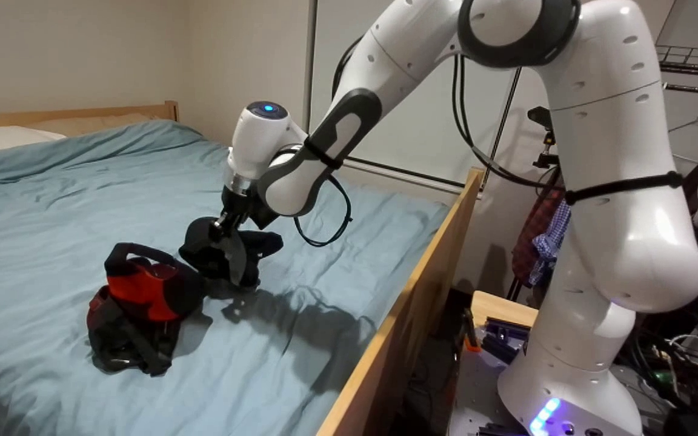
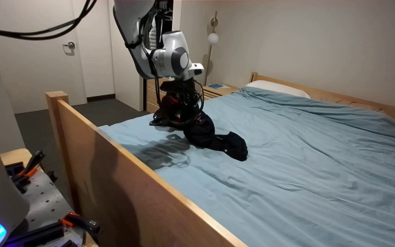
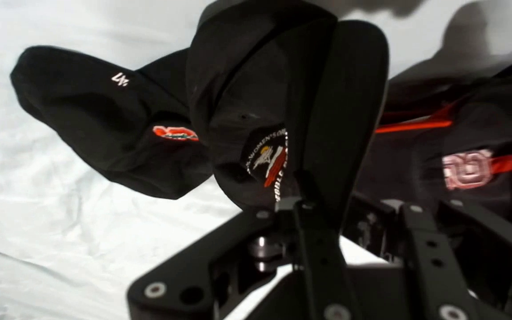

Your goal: Turn the cap upside down

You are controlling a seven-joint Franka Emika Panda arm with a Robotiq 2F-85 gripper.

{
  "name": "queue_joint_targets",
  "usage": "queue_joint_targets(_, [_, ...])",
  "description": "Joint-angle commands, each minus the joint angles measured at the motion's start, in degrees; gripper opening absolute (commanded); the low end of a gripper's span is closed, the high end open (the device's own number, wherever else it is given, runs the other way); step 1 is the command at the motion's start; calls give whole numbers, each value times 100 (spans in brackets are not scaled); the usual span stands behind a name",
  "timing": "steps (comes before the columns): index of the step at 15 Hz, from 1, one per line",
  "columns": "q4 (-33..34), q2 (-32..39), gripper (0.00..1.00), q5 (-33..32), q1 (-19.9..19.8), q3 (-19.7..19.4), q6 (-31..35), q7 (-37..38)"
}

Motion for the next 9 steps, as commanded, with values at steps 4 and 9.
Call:
queue_joint_targets(4, [-1025,-827,5,2849,-2172,2929,-253,-2769])
queue_joint_targets(9, [-688,-816,5,4567,-2538,2983,-2223,-4145])
